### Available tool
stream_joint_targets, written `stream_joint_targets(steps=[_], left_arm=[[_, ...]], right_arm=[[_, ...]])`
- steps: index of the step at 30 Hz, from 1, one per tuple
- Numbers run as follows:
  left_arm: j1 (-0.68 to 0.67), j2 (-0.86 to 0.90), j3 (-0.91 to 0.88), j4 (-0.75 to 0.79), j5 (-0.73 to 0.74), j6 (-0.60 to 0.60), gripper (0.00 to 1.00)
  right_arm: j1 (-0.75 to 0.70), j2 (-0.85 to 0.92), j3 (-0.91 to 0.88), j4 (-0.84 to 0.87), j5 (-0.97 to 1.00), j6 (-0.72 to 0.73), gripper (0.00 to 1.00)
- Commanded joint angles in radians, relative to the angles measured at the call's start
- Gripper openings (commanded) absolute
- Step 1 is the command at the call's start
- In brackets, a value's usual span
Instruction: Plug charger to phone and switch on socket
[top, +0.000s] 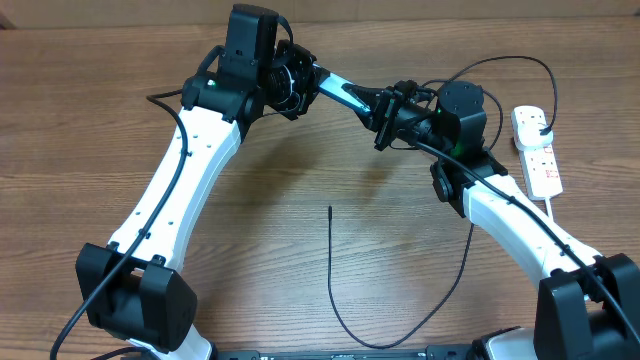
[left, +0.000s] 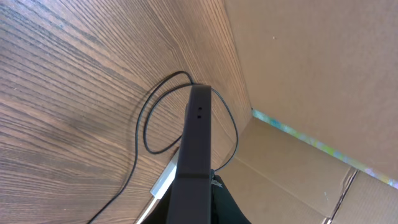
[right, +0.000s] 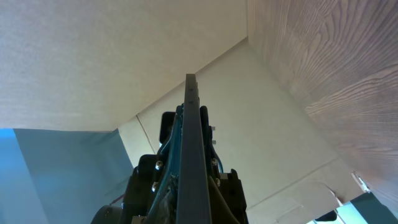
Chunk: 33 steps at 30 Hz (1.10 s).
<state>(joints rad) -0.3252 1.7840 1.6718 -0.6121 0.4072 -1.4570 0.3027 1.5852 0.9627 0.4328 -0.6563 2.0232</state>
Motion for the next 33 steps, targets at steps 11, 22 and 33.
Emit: stream_joint_targets(steps=[11, 22, 33], left_arm=[[-0.01, -0.011, 0.014, -0.013, -0.014, 0.009, 0.04], [-0.01, -0.011, 0.014, -0.012, -0.013, 0.009, 0.04], [0.035, -0.011, 0.014, -0.011, -0.011, 0.014, 0.05]], right_arm=[[0.006, -0.004, 0.019, 0.02, -0.019, 0.075, 0.15], [0.006, -0.004, 0.019, 0.019, -0.019, 0.075, 0.51], [0.005, -0.004, 0.019, 0.02, -0.023, 0.04, 1.0]])
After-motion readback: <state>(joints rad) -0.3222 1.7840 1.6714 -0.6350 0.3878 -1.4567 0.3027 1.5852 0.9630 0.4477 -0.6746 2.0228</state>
